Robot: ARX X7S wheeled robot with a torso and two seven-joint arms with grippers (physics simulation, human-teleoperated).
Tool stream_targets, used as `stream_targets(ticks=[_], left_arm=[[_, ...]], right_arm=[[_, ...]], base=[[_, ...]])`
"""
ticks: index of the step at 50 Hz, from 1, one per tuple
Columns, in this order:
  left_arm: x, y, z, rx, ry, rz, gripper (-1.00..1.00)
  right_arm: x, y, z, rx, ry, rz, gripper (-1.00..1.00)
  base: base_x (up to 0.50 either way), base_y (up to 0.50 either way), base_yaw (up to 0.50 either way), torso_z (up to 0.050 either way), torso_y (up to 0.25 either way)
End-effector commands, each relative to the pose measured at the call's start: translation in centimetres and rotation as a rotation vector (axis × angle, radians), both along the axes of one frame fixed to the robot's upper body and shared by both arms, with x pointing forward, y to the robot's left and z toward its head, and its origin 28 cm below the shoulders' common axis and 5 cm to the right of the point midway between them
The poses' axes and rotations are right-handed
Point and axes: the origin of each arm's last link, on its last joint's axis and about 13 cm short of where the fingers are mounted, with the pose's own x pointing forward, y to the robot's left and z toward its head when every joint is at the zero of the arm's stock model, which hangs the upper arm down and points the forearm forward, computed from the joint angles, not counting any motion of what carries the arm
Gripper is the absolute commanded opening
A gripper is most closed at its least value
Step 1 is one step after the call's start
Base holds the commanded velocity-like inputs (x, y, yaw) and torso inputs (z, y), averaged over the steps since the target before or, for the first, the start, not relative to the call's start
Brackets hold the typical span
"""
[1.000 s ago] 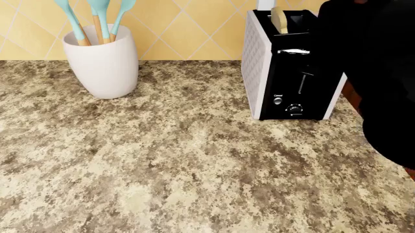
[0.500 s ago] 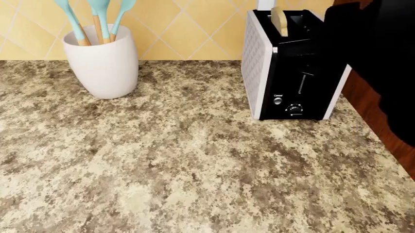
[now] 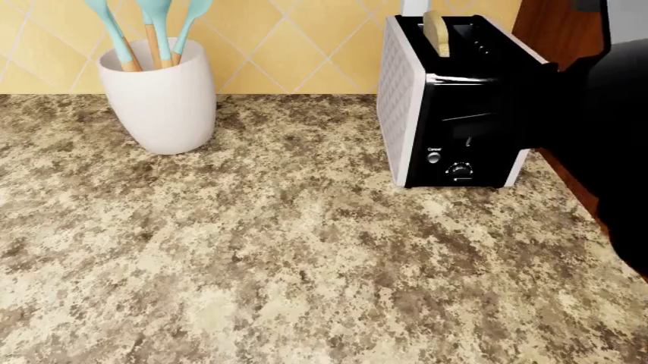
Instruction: Push down the lever of the toaster to turn it on.
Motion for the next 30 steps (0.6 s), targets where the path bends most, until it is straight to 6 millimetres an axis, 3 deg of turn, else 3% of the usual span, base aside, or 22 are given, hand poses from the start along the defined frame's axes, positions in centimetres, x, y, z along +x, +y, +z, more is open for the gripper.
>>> stream_targets(ticks=[1, 16, 30], left_arm=[[0.0, 0.0, 0.0, 0.001, -0.001, 0.0, 1.0], [-0.1, 0.0, 0.0, 0.001, 0.0, 0.0, 1.0], [-0.1, 0.0, 0.0, 0.0, 0.001, 0.0, 1.0]], right_arm=[[-0.2, -0.2, -1.0, 0.012, 0.025, 0.014, -1.0], [0.1, -0.2, -2.0, 0.022, 0.038, 0.029, -1.0], [2.4, 0.3, -2.4, 0.064, 0.003, 0.029, -1.0]], base=[[0.0, 0.0, 0.0, 0.0, 0.0], [0.0, 0.0, 0.0, 0.0, 0.0], [0.0, 0.0, 0.0, 0.0, 0.0]])
